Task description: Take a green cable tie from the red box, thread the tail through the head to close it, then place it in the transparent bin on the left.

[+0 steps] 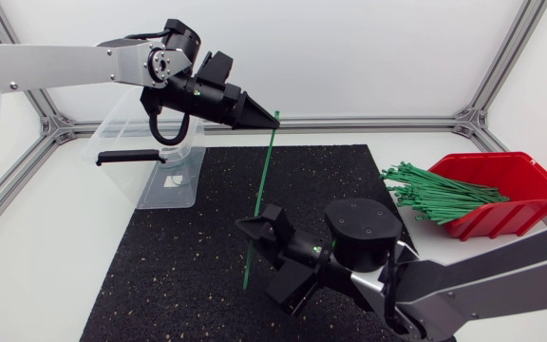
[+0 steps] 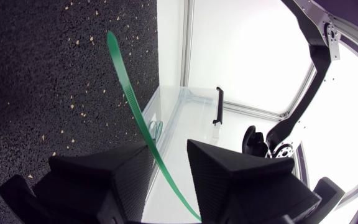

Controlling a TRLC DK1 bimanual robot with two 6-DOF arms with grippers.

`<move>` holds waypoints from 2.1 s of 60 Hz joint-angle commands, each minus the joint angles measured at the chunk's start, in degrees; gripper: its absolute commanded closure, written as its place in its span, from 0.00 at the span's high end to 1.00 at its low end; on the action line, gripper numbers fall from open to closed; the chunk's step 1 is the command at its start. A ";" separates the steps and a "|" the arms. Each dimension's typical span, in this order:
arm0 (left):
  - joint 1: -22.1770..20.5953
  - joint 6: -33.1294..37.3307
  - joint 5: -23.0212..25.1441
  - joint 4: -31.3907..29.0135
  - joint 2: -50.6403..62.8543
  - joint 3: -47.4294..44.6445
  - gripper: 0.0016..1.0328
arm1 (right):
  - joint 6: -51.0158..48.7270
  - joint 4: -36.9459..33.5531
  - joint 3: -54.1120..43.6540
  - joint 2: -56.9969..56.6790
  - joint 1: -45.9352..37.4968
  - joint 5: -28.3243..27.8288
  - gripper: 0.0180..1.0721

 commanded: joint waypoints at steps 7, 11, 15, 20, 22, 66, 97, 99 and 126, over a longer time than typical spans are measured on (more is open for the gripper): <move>0.77 2.53 0.81 -1.33 2.08 2.16 0.03 | 1.47 0.86 -1.13 -1.20 1.48 0.17 0.40; 1.21 3.58 0.90 -2.48 2.17 2.42 0.03 | 1.56 0.86 -1.48 -1.12 2.36 0.61 0.39; 1.65 5.08 0.90 -3.79 1.99 2.51 0.03 | 2.00 0.86 -1.66 -1.12 3.24 0.96 0.39; 2.09 7.54 0.90 -5.99 1.73 2.51 0.03 | 2.09 0.86 -2.09 -1.03 4.29 1.32 0.39; 2.27 8.68 0.90 -6.96 1.73 2.51 0.03 | 2.09 0.86 -2.09 -1.03 4.73 1.58 0.39; 3.14 19.49 0.98 -16.63 1.73 2.60 0.03 | 5.25 0.86 -2.09 -0.50 9.13 5.18 0.38; 2.97 19.93 0.98 -18.38 1.20 2.34 0.03 | 4.37 0.86 5.55 12.51 2.45 4.04 0.80; 2.97 19.93 0.98 -18.47 1.20 2.34 0.03 | 4.29 0.86 5.90 13.21 2.18 3.87 0.80; 2.44 20.02 1.34 -19.00 0.85 2.16 0.03 | 3.94 1.13 11.00 18.57 3.32 4.22 0.80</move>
